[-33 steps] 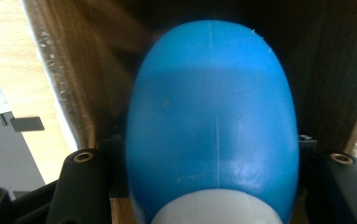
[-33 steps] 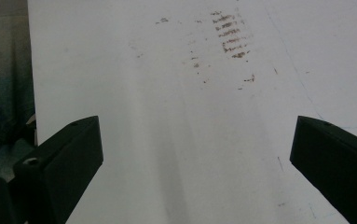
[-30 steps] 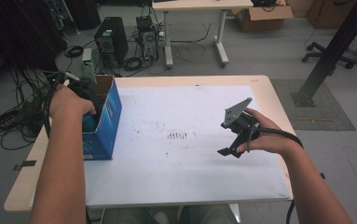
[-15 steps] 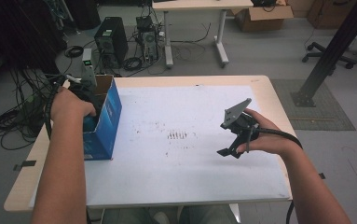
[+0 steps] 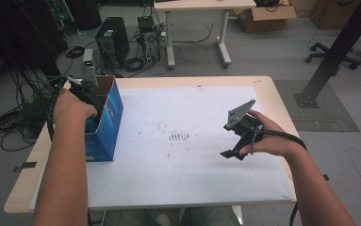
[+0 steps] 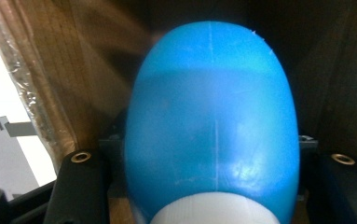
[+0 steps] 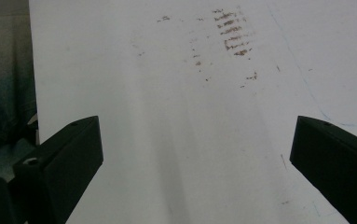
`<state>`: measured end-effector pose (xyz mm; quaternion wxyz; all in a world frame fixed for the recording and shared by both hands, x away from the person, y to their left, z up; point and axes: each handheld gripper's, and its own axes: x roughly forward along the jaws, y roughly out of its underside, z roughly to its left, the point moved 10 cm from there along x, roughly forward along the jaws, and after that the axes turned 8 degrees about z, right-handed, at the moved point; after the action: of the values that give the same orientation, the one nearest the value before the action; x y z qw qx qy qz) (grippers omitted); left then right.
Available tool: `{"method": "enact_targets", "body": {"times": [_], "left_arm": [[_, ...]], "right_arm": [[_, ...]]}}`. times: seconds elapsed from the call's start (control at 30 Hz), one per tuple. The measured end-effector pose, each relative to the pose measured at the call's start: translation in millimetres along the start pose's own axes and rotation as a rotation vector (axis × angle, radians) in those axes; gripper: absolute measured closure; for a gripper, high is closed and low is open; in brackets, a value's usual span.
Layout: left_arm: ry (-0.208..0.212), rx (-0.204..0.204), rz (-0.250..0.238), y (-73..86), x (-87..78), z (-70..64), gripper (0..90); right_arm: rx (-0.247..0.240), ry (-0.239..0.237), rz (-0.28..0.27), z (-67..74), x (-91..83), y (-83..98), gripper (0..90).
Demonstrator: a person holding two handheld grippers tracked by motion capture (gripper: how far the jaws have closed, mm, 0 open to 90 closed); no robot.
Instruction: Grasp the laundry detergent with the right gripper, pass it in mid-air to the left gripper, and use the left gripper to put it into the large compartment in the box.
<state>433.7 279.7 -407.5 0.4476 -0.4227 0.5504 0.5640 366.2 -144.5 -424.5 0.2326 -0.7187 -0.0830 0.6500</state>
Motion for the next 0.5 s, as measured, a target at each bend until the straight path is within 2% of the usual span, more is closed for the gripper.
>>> {"method": "enact_targets", "body": {"times": [0.37,0.5], "left_arm": [[0.008,0.005,-0.023,1.3,-3.5,-0.9,32.3],[0.007,0.003,-0.015,3.1,-6.6,-1.8,28.9]], "right_arm": [[-0.002,-0.002,0.001,0.4,0.0,0.7,2.7],[-0.004,-0.004,0.002,0.9,0.5,-0.2,2.6]]}}
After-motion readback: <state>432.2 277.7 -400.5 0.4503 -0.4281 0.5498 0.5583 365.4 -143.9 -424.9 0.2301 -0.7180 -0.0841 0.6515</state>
